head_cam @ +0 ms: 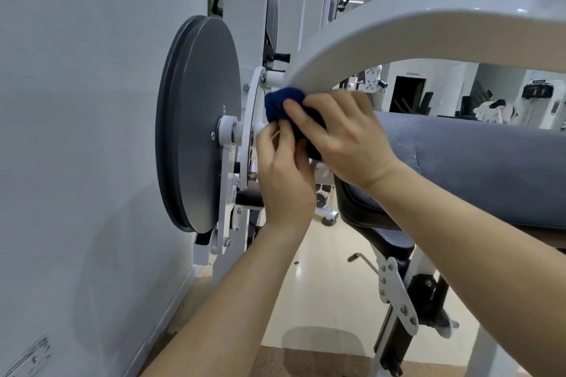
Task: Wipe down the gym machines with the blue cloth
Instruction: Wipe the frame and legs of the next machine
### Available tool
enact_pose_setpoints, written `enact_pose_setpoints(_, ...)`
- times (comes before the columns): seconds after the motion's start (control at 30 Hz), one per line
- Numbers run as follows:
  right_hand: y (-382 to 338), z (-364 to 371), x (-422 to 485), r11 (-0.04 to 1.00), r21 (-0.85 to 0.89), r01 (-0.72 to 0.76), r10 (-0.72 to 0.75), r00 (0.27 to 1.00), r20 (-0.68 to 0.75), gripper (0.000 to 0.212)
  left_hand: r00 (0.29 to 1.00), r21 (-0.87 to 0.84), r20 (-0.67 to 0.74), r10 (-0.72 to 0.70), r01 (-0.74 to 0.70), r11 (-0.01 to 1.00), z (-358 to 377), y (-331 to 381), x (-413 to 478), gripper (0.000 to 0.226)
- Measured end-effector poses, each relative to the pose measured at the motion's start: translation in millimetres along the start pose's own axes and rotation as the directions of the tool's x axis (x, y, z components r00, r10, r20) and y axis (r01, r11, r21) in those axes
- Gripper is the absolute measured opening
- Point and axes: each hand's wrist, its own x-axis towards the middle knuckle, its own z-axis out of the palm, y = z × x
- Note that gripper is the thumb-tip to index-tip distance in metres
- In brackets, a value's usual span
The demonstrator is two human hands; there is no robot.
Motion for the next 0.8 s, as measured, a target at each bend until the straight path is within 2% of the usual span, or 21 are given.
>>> enact_pose_setpoints(0.07,15,-13,2,0.996,-0.047,-0.078,0.073,0.993,-0.088,0.029,0.997,-0.055,-0.002,0.082,-0.082,0.995,5,17,11,0.037)
enact_pose_setpoints(0.2,38,-25,-6,0.977,-0.116,-0.180,0.162,0.976,-0.148,0.035,0.932,0.046,0.078,0.354,-0.358,0.932,10,21,28,0.038)
enact_pose_setpoints(0.3,22,-13,8,0.984,-0.072,-0.162,0.150,0.977,-0.152,0.029,0.940,0.048,0.025,0.341,-0.342,0.938,-6,2,38,0.035)
enact_pose_setpoints(0.37,4,-3,26,0.994,-0.049,-0.101,0.093,0.986,-0.139,0.025,0.947,0.121,-0.060,0.315,-0.306,0.944,-18,-9,43,0.033)
enact_pose_setpoints(0.47,1,-1,35,0.995,-0.069,-0.075,0.064,0.987,-0.145,0.025,0.940,0.202,-0.105,0.325,-0.300,0.932,-22,-8,47,0.032)
enact_pose_setpoints(0.6,36,-28,17,0.979,-0.130,-0.157,0.129,0.971,-0.199,0.029,0.924,0.114,-0.057,0.379,-0.371,0.922,1,25,50,0.026)
enact_pose_setpoints(0.7,73,-50,1,0.953,-0.189,-0.239,0.191,0.952,-0.238,0.031,0.855,0.097,-0.071,0.514,-0.507,0.857,22,61,60,0.024)
enact_pose_setpoints(0.8,88,-54,-9,0.922,-0.221,-0.319,0.263,0.932,-0.249,0.032,0.816,0.114,-0.052,0.575,-0.567,0.816,30,80,64,0.023)
